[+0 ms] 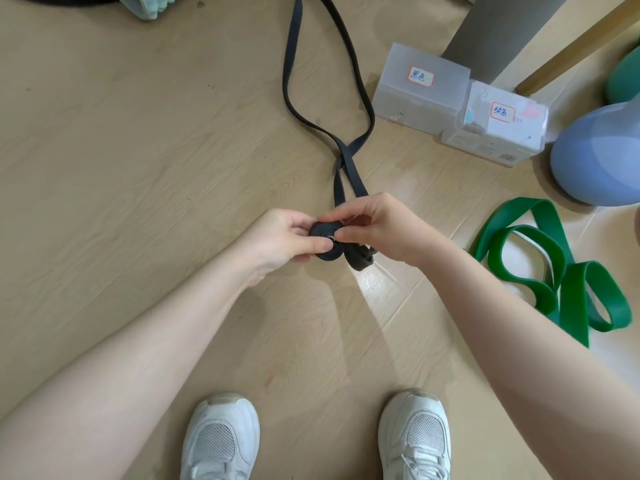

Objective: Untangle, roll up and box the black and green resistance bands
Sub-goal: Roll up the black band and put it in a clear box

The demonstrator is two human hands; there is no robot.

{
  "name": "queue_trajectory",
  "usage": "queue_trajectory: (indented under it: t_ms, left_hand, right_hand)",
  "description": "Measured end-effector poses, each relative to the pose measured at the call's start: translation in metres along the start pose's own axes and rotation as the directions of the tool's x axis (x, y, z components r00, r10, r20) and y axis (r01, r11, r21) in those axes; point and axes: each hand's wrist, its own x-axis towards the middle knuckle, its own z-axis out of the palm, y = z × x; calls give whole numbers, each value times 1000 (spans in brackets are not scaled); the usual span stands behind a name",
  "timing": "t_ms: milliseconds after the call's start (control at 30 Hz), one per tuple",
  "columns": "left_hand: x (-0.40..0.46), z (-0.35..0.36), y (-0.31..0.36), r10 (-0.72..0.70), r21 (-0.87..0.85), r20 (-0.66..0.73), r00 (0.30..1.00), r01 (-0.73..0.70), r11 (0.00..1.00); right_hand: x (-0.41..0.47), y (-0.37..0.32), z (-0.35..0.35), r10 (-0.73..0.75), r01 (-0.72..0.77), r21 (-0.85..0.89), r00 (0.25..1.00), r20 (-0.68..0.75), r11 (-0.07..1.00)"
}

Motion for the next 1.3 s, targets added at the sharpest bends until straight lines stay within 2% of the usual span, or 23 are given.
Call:
queue_trajectory:
  t_ms: [133, 300, 400, 500, 600, 733, 800, 833, 900, 967, 1033, 1133, 1233, 1300]
  left_hand:
    - [-2, 6, -3, 10, -124, -80, 997, -20, 992]
    - [0, 6, -13, -64, -275, -155, 986, 20, 961]
    - [1, 5, -14, -122, -398, -173, 977, 43, 916]
    - [2, 7, -15, -137, -465, -165, 977, 45, 884]
    - [4, 3, -16, -138, -548, -165, 977, 25, 836]
    - [1, 8, -21, -142, -579, -142, 980, 35, 815]
    - [0, 8, -25, -132, -519, -111, 985, 56, 853]
    - [-1, 5, -26, -126, -449, -72, 989, 80, 890]
    - [0, -3, -25, -136, -200, 31, 990, 140, 970]
    - [2, -5, -23, -170, 68, 109, 979, 163, 984]
    - [3, -2, -20, -183, 209, 144, 972, 151, 966]
    - [4, 0, -20, -174, 228, 140, 975, 139, 964]
    - [4, 5, -24, -182, 122, 96, 979, 170, 978]
    - [4, 9, -29, -166, 117, 46, 985, 160, 980]
  right_hand:
    - [-1, 9, -1, 87, -74, 208, 995, -56, 975]
    - [-3, 21, 25, 123, -48, 359, 974, -191, 932]
    - [-2, 20, 30, 171, -67, 435, 964, -204, 898]
    - [-2, 19, 33, 281, -128, 544, 937, -208, 829]
    - [-3, 15, 38, 277, -136, 577, 947, -162, 805]
    - [4, 12, 41, 258, -137, 413, 932, -255, 900]
    - [6, 15, 36, 221, -154, 286, 950, -220, 946]
    - [5, 17, 32, 188, -148, 219, 966, -176, 964]
    - [1, 20, 25, 108, -105, 66, 993, -41, 992]
    - [0, 17, 24, 77, -63, -151, 993, 85, 987]
    - [2, 14, 25, 54, 6, -339, 985, 166, 941]
    - [5, 11, 21, 55, 57, -486, 976, 213, 872]
    - [2, 14, 18, 85, 13, -487, 980, 179, 873]
    - [0, 19, 19, 116, -20, -464, 977, 180, 886]
